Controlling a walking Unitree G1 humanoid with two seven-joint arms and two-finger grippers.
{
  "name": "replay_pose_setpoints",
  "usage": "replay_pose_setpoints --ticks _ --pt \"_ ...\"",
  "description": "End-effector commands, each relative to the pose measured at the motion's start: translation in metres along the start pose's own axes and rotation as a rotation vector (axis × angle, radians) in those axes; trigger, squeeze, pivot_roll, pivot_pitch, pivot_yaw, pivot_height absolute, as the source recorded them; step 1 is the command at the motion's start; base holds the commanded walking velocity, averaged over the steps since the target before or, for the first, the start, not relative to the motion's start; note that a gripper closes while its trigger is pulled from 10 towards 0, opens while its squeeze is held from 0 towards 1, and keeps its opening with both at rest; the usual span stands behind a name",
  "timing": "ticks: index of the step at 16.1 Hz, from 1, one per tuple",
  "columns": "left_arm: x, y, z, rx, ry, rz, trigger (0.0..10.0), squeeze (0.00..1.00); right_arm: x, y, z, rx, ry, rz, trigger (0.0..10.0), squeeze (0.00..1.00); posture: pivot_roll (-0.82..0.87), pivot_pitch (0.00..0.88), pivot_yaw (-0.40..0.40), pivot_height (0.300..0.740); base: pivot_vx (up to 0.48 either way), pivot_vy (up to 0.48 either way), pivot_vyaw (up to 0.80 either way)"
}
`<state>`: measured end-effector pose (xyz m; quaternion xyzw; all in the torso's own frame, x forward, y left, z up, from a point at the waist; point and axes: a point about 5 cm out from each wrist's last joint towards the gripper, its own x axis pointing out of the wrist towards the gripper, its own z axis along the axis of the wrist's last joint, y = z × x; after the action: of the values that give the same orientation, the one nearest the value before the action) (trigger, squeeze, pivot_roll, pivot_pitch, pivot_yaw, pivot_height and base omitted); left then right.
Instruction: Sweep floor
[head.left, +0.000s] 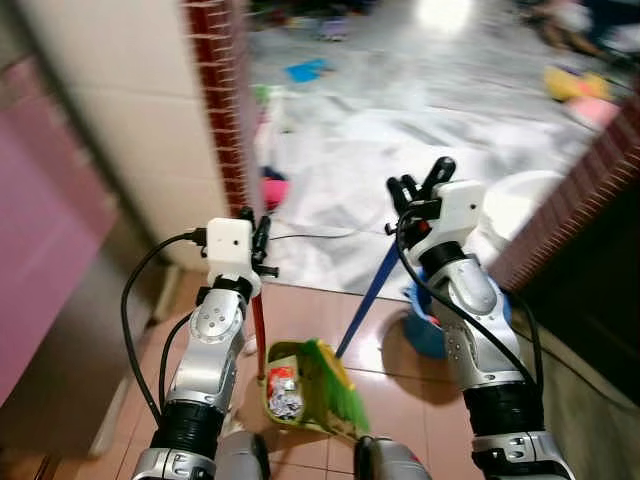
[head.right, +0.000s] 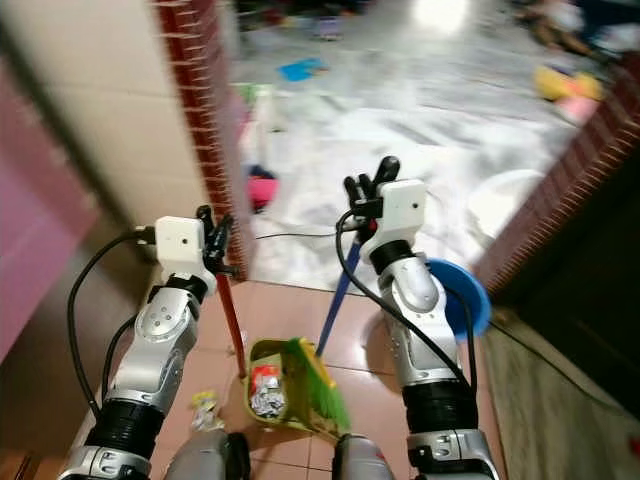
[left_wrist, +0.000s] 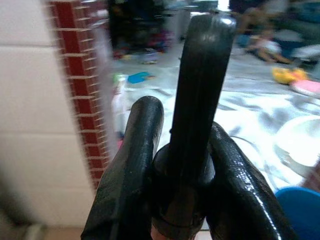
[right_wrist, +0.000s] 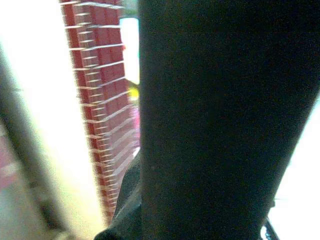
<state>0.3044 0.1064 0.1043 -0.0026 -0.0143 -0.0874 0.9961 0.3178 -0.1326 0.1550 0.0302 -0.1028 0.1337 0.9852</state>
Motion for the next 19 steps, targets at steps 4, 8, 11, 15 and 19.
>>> replay_pose_setpoints --ticks 4,8,11,15,19 --pt "-0.005 -0.02 0.003 0.0 -0.001 -0.199 10.0 0.0 0.002 -0.019 0.011 -0.129 -0.038 -0.081 10.0 0.0 -0.03 0.0 0.002 0.74 0.0 0.0 -0.37" --pt "-0.011 -0.017 0.001 -0.008 0.016 -0.223 10.0 0.0 -0.007 -0.025 -0.002 -0.189 0.032 -0.154 10.0 0.0 -0.03 0.0 0.005 0.74 0.0 0.0 -0.6" --pt "-0.016 -0.018 -0.002 -0.012 0.026 -0.258 10.0 0.0 -0.015 -0.027 -0.014 -0.169 0.1 -0.19 10.0 0.0 -0.03 0.0 0.007 0.74 0.0 0.0 -0.8" --pt "-0.018 -0.021 -0.002 -0.023 0.038 -0.293 10.0 0.0 -0.015 -0.028 -0.022 -0.136 0.152 -0.211 10.0 0.0 -0.03 0.0 0.009 0.74 0.0 0.0 -0.8" --pt "-0.02 -0.02 -0.004 -0.017 0.054 -0.292 10.0 0.0 -0.016 -0.031 -0.029 -0.1 0.201 -0.225 10.0 0.0 -0.03 0.0 0.009 0.74 0.0 0.0 -0.17"
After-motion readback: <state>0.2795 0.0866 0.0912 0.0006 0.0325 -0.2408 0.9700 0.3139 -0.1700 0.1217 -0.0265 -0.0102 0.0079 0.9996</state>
